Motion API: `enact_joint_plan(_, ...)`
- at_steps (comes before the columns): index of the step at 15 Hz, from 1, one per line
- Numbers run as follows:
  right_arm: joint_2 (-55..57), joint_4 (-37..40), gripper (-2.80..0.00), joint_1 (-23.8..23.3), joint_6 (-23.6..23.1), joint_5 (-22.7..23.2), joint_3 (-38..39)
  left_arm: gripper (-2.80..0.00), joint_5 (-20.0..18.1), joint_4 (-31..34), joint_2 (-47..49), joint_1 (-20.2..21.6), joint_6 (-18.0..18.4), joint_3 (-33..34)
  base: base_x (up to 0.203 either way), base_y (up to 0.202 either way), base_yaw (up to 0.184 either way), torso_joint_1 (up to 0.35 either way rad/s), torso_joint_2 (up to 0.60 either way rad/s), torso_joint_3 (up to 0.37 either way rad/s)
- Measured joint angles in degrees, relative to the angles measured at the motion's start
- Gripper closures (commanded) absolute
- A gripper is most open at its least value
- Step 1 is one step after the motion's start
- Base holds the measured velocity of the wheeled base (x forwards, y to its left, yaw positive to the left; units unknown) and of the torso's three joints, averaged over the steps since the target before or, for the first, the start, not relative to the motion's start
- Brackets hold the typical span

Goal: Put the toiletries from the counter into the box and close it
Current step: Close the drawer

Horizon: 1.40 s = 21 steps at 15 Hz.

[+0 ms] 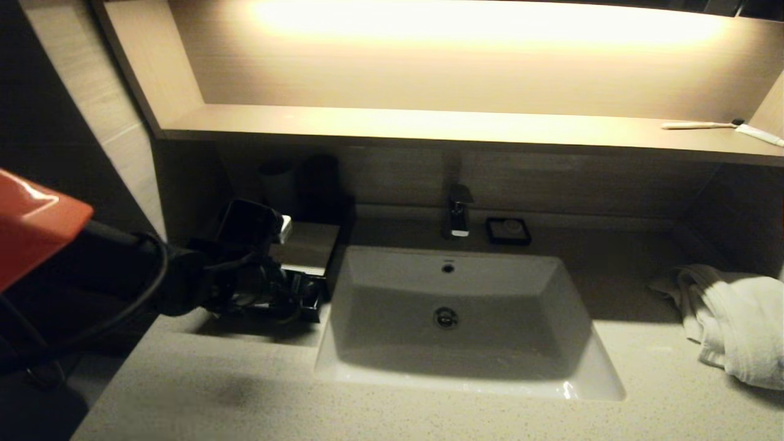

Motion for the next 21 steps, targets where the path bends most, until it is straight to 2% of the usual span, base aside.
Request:
enact_joint_plan(7,0.0,0.0,0.0,0.0,0.0,0.0,0.0,0.0,0.0,0.9,-7.3,1.1,0.2,3.6,0.0,0.0,0.0,0.0,0.0,0.0)
enact_joint_plan(21,0.0,0.0,0.0,0.0,0.0,0.0,0.0,0.0,0.0,-0.5,-0.4,1.3,-0.1,1.4,0.0,0.0,0.0,0.0,0.0,0.0)
